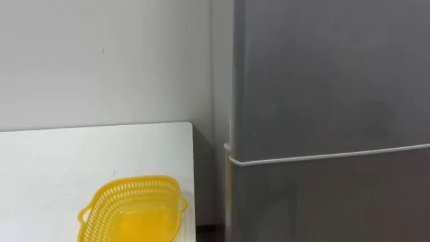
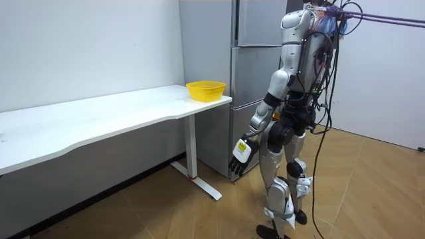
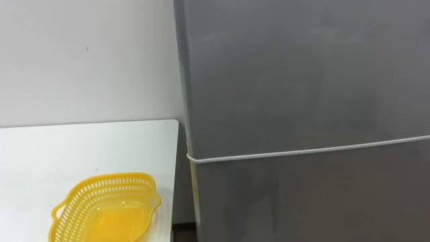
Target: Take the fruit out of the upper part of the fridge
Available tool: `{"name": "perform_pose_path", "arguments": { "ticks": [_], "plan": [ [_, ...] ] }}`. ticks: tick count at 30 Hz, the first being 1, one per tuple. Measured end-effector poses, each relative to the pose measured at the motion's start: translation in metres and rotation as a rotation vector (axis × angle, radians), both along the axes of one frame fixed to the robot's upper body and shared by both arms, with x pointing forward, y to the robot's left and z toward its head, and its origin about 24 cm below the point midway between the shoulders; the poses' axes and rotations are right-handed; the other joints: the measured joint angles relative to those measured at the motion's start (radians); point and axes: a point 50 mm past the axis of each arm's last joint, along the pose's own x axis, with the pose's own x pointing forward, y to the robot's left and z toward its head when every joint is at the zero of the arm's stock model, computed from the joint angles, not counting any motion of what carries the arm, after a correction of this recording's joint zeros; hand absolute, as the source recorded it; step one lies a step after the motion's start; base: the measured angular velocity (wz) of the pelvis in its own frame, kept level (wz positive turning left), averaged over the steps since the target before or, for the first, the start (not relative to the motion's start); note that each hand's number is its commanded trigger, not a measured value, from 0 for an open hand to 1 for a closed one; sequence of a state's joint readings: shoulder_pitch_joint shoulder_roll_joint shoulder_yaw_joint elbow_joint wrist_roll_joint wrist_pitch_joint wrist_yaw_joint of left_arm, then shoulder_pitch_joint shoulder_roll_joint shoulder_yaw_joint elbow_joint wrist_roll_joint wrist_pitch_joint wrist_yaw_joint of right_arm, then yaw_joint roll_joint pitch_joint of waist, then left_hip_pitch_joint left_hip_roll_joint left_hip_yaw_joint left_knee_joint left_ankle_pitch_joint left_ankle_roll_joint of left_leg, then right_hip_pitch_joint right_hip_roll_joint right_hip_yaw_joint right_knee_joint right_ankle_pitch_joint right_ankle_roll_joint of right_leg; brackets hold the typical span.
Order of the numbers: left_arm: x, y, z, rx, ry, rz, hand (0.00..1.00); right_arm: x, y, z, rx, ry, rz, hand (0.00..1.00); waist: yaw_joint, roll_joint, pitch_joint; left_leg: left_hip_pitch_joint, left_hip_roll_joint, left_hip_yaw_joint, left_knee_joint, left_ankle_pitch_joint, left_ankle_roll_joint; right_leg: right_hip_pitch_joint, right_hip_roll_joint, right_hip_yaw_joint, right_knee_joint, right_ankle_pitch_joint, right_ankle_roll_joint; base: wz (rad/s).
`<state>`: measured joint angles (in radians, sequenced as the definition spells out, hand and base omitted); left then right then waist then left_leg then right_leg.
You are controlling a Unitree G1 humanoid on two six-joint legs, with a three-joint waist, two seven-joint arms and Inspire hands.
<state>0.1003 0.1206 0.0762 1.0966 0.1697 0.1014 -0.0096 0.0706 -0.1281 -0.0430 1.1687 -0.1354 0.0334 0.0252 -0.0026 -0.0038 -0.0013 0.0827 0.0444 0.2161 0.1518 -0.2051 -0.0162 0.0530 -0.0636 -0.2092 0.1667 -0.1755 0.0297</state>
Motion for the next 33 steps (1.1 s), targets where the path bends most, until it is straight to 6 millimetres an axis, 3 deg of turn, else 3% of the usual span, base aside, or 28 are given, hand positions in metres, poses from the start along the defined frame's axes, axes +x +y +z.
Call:
{"name": "perform_pose_path", "arguments": {
  "ticks": [10, 16, 23, 26, 29, 31, 33],
  "plan": [
    [-0.003, 0.002, 0.000, 0.024, 0.003, 0.026, 0.00, 0.000, 0.001, 0.000, -0.002, 0.005, 0.008, 0.00, 0.005, -0.007, -0.0004, 0.001, 0.000, -0.001, 0.002, 0.000, 0.000, -0.001, 0.000, 0.001, 0.000, 0.000, 0.000, 0.00],
    [-0.018, 0.005, -0.002, -0.017, 0.010, 0.208, 0.00, -0.001, 0.001, 0.000, 0.002, 0.011, 0.006, 0.00, 0.009, -0.008, -0.0004, 0.001, -0.001, -0.006, 0.002, 0.000, 0.000, 0.004, -0.001, -0.012, -0.002, 0.000, 0.000, 0.02],
    [-0.043, 0.002, -0.005, -0.096, -0.006, 0.654, 0.00, -0.005, 0.001, -0.001, 0.006, 0.018, -0.017, 0.00, 0.014, -0.004, 0.0031, 0.007, -0.002, -0.012, 0.002, 0.000, 0.000, 0.021, -0.001, -0.018, -0.016, 0.001, 0.003, 0.03],
    [-0.048, 0.002, -0.005, -0.113, -0.022, 0.863, 0.00, -0.006, 0.001, -0.001, 0.001, 0.020, -0.020, 0.00, 0.014, -0.010, 0.0010, 0.009, -0.002, -0.013, 0.004, 0.000, 0.000, 0.025, -0.003, -0.027, -0.016, 0.001, 0.003, 0.04],
    [-0.044, 0.005, -0.005, -0.124, -0.056, 1.050, 0.00, -0.006, 0.002, -0.002, -0.005, 0.022, -0.022, 0.00, 0.022, -0.010, 0.0026, 0.018, -0.003, -0.015, 0.005, 0.000, 0.000, 0.034, -0.004, -0.028, -0.016, 0.000, 0.003, 0.02],
    [-0.032, 0.010, -0.001, -0.136, -0.122, 1.166, 0.00, -0.006, 0.001, -0.002, -0.006, 0.022, -0.023, 0.00, 0.033, -0.011, 0.0061, 0.018, -0.002, -0.016, 0.008, 0.000, 0.000, 0.033, -0.004, -0.028, -0.016, 0.000, 0.003, 0.00],
    [-0.017, 0.019, 0.006, -0.151, -0.221, 1.298, 0.00, -0.007, 0.001, -0.002, -0.014, 0.025, -0.012, 0.00, 0.041, -0.013, 0.0044, 0.018, -0.002, -0.015, 0.008, 0.000, 0.000, 0.033, -0.004, -0.025, -0.014, 0.001, 0.003, 0.00]
  ]
}}
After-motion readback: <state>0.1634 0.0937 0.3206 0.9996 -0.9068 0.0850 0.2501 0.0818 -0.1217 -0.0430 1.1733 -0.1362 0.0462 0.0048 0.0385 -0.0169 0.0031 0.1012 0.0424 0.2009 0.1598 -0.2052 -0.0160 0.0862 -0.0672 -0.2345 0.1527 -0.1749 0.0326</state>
